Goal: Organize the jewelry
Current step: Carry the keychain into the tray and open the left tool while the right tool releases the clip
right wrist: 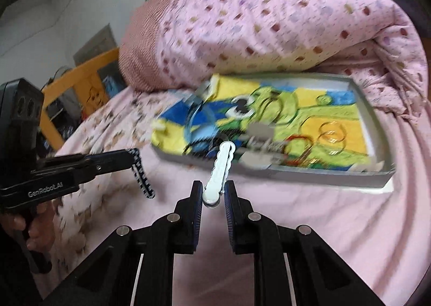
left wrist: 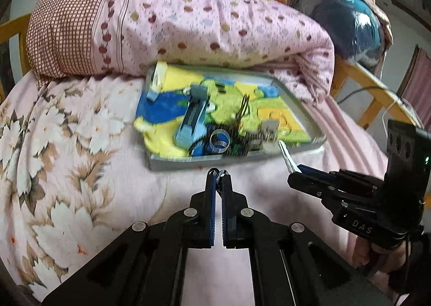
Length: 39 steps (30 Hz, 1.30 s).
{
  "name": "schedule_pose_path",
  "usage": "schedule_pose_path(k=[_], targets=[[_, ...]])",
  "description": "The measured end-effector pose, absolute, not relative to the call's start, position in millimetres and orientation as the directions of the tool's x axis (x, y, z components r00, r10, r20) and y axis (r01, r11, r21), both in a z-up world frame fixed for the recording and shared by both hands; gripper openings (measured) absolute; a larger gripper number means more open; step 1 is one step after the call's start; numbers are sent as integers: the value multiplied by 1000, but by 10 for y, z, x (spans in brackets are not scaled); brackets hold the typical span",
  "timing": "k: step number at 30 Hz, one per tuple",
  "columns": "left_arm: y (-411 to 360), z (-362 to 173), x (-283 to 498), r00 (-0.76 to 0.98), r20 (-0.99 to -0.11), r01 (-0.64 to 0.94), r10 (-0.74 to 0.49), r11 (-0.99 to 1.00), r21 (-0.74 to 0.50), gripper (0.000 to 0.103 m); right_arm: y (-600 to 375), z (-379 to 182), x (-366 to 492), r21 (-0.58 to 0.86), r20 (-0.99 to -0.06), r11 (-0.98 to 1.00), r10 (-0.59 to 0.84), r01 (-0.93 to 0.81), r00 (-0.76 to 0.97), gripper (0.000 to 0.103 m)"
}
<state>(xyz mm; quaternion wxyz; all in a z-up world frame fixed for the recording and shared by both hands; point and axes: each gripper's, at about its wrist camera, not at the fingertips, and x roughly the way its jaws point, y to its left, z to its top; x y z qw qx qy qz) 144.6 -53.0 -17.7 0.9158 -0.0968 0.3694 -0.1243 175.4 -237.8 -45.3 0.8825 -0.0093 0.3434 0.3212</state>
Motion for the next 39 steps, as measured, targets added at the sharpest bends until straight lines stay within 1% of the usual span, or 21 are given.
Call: schedule_pose_path(k=[6, 11, 21, 30, 32, 34, 36, 38, 39], targets=[[-624, -37, 1756, 725, -621, 142, -299, 947, -289, 2, -2594, -398, 2066, 254, -583, 839, 530, -482, 615, 16], [-686, -53, 2041, 735, -613, 120, -290, 945, -304, 2, -2755, -497, 2264, 272, -600, 867, 492, -417, 631, 16], [-803, -374, 2331, 681, -689, 88, -250, 961, -263, 2, -2773, -623, 2387, 274, -632, 881, 467, -385, 619, 16], [-782, -444, 2359, 637, -728, 74, -251, 961, -267, 3, -2757, -625, 2414, 272, -641, 885, 459, -378, 615, 17], [-797, -436, 2354, 636, -733, 70, -240, 964, -255, 9, -2759, -614, 2409, 271, -640, 884, 460, -380, 615, 24], [-784, -416, 2329, 640, -728, 70, -244, 963, -261, 27, -2773, -592, 2393, 272, -634, 885, 460, -377, 622, 29], [-764, -384, 2291, 653, -716, 67, -247, 961, -270, 35, -2797, -565, 2359, 276, -626, 886, 459, -371, 631, 34], [-752, -335, 2251, 666, -705, 66, -244, 960, -271, 41, -2820, -529, 2320, 278, -617, 888, 458, -367, 641, 39], [-746, -310, 2233, 673, -700, 63, -240, 961, -269, 46, -2834, -501, 2290, 276, -611, 889, 455, -365, 648, 41]])
